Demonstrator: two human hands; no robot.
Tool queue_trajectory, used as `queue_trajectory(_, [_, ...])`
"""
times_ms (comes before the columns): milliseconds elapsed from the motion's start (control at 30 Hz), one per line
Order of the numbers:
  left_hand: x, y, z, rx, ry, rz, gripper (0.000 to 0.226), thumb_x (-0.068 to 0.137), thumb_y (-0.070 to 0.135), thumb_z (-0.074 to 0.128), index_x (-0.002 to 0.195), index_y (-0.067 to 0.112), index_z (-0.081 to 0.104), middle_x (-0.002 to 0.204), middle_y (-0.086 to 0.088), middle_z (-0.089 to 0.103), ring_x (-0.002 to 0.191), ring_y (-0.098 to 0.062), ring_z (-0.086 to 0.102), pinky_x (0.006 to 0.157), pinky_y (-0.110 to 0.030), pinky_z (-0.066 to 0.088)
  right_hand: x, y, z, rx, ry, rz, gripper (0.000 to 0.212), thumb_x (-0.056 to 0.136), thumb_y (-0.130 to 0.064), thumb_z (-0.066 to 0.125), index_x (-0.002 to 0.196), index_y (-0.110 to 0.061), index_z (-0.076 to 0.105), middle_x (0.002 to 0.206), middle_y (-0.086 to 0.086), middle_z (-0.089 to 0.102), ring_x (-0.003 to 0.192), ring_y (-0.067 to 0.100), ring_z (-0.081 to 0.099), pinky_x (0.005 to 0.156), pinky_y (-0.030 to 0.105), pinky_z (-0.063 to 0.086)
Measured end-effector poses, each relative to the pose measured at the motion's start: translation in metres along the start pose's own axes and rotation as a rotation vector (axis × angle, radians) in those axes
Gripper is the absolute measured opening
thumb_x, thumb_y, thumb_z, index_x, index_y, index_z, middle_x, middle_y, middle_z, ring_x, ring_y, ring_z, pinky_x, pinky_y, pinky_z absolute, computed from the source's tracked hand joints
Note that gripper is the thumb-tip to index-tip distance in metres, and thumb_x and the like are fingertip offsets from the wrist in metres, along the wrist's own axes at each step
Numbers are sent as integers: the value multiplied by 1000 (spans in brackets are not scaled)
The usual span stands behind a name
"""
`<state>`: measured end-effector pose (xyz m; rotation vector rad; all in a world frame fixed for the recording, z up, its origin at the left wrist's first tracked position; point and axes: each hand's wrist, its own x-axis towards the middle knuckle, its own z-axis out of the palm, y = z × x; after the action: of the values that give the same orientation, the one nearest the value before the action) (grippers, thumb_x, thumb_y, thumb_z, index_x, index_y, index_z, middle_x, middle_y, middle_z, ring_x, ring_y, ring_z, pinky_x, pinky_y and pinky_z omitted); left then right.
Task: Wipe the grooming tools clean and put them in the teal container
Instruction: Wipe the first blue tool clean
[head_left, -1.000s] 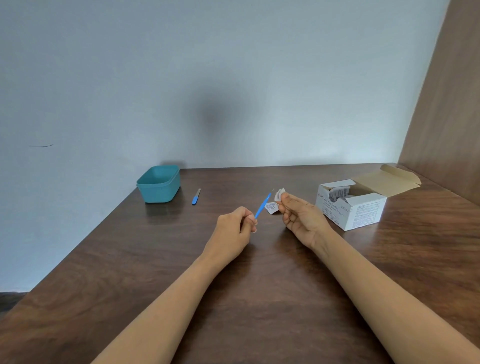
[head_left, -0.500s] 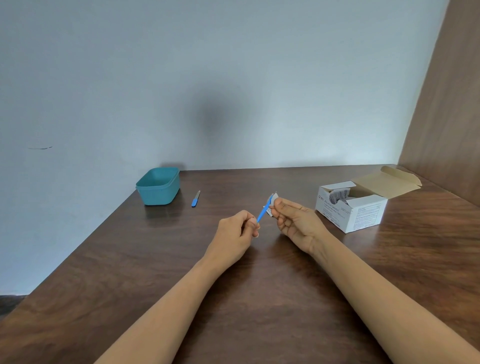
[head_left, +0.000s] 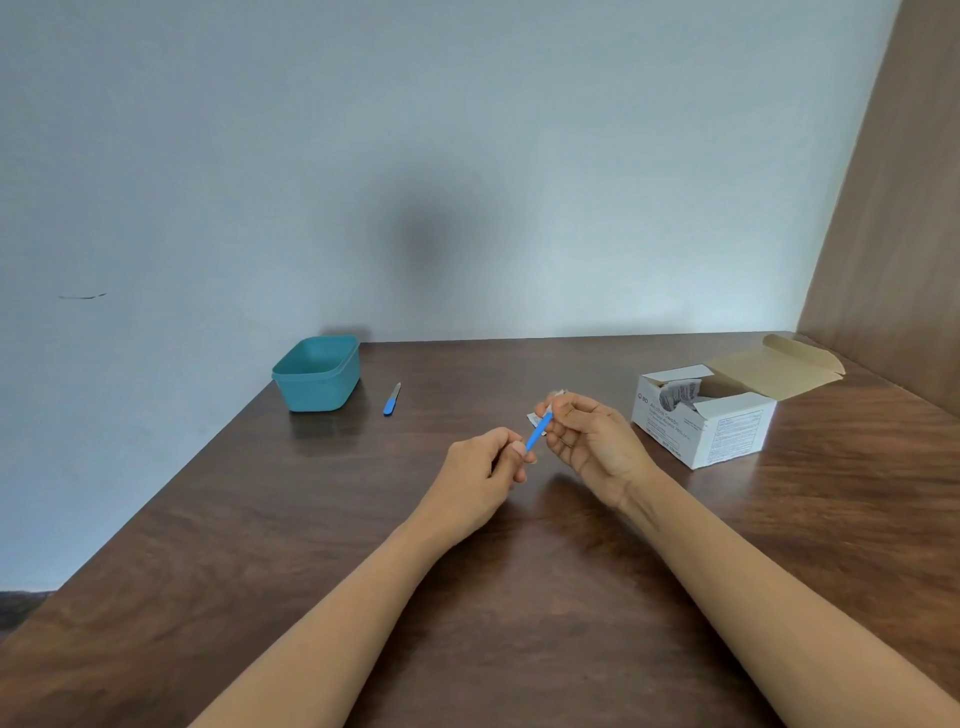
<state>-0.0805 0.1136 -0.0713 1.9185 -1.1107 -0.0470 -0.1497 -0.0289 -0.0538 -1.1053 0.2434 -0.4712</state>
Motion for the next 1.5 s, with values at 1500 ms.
queue_trajectory(1500, [-4,-1,-1,53,64,77,21,99,18,47,89,16,65,66,12,62,66,-3,61,66,-16,49,-3,10,2,-94,-81,117,12,87,-17,64,93,-11,72,87,0,73,67,2,60,65,15,44])
